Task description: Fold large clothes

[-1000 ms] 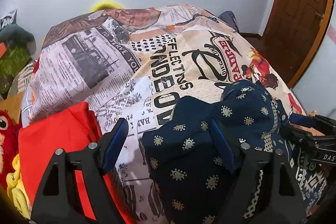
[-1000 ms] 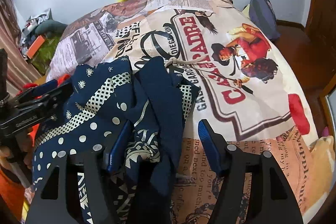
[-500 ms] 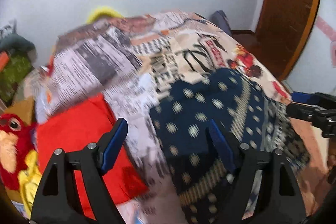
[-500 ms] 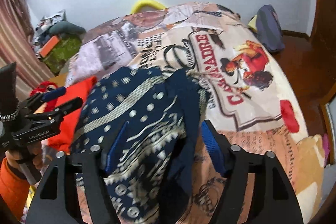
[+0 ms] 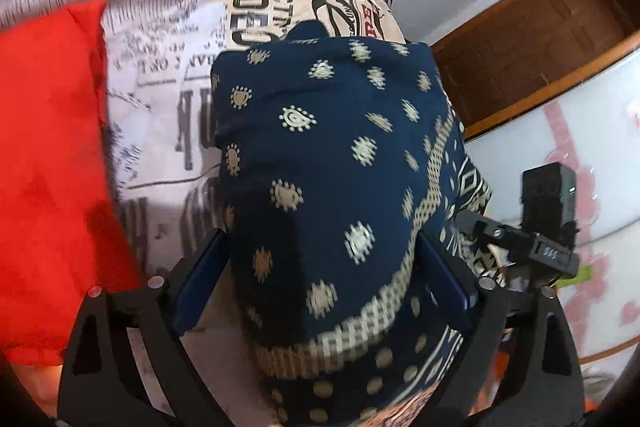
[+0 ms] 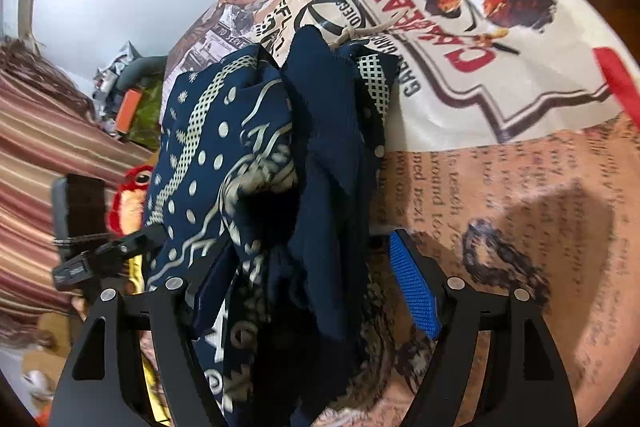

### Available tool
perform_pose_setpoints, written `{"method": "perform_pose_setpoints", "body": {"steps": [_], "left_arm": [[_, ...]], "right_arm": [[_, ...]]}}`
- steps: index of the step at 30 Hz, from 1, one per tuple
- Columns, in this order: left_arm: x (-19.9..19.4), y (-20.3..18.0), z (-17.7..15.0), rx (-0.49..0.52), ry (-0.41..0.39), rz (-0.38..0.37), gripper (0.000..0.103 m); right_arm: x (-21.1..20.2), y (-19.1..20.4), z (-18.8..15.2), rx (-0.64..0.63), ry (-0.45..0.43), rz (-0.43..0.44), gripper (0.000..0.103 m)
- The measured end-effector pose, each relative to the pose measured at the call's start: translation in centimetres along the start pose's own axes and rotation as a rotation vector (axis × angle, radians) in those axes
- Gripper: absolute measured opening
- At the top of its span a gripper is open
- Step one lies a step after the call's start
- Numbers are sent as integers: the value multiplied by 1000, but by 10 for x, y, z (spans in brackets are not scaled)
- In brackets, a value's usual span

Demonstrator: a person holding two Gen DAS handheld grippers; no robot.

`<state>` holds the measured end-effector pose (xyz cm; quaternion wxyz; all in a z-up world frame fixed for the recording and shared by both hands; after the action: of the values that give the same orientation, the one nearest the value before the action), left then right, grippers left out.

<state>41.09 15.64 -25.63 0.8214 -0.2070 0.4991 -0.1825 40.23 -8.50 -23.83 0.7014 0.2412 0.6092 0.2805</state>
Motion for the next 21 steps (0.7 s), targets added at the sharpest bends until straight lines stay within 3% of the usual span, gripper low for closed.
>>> {"method": "perform_pose_setpoints", "body": {"steps": [10,14,16,21], "left_arm": [[22,6,12,-46,19,-60,98],[18,2,11,-22,0,-34,86],[10,-4,10,7,-7,-27,76],[-19,-20,13,44,-29,-4,68]], "right_arm": [[29,12,16,-16,54,27,79],[28,17,15,11,69,49,60],[23,20,13,12,70,56,42],[8,49,7,-46,48,15,31]]}}
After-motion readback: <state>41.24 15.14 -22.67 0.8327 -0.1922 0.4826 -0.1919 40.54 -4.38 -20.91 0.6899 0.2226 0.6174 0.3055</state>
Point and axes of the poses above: each gripper's, at about its wrist camera, not at the fingertips, and x roughly the way its jaws point, y to its left, z to its top, the point moved 1 cm from there along x, roughly the way its jaws point, and after that the axes turned 12 degrees about x, right-handed, at the moved point
